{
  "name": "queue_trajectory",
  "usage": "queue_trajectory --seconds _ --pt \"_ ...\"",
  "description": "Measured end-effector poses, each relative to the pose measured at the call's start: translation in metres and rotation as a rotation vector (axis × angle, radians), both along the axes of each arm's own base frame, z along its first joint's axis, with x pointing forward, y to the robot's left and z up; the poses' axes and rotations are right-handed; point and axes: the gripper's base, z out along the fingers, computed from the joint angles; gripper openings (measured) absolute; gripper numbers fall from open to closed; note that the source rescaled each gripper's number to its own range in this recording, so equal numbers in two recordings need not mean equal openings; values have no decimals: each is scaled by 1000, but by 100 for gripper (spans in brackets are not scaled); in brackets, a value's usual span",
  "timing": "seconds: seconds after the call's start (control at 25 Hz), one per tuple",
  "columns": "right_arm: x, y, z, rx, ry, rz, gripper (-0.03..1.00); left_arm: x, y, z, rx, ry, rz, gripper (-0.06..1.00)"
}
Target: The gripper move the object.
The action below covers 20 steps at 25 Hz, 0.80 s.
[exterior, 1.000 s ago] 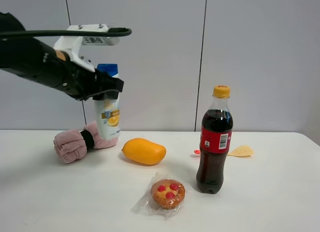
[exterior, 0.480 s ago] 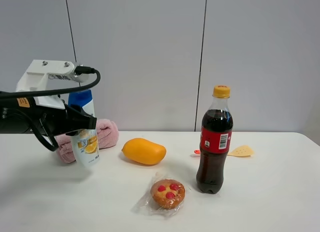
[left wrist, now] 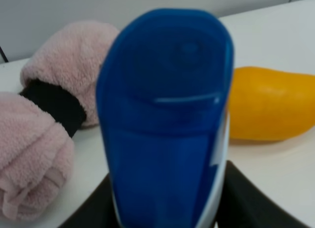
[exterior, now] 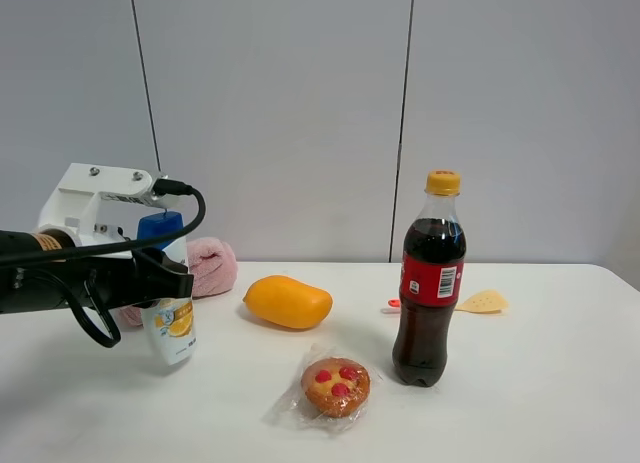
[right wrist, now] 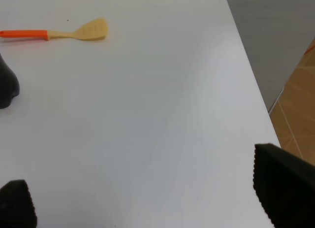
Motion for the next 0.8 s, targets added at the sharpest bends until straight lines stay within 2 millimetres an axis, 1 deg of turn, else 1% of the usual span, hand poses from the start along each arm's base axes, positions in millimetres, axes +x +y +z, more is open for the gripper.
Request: queue_trajectory --seconds 0.2,0.52,0.8 --pt "0 0 0 0 0 0 100 2 -1 -5 -8 -16 4 3" --pt "0 0 0 0 0 0 100 3 -1 -4 -37 -13 16 3" --pt "0 0 0 0 0 0 100 5 -1 -20 -25 14 19 3"
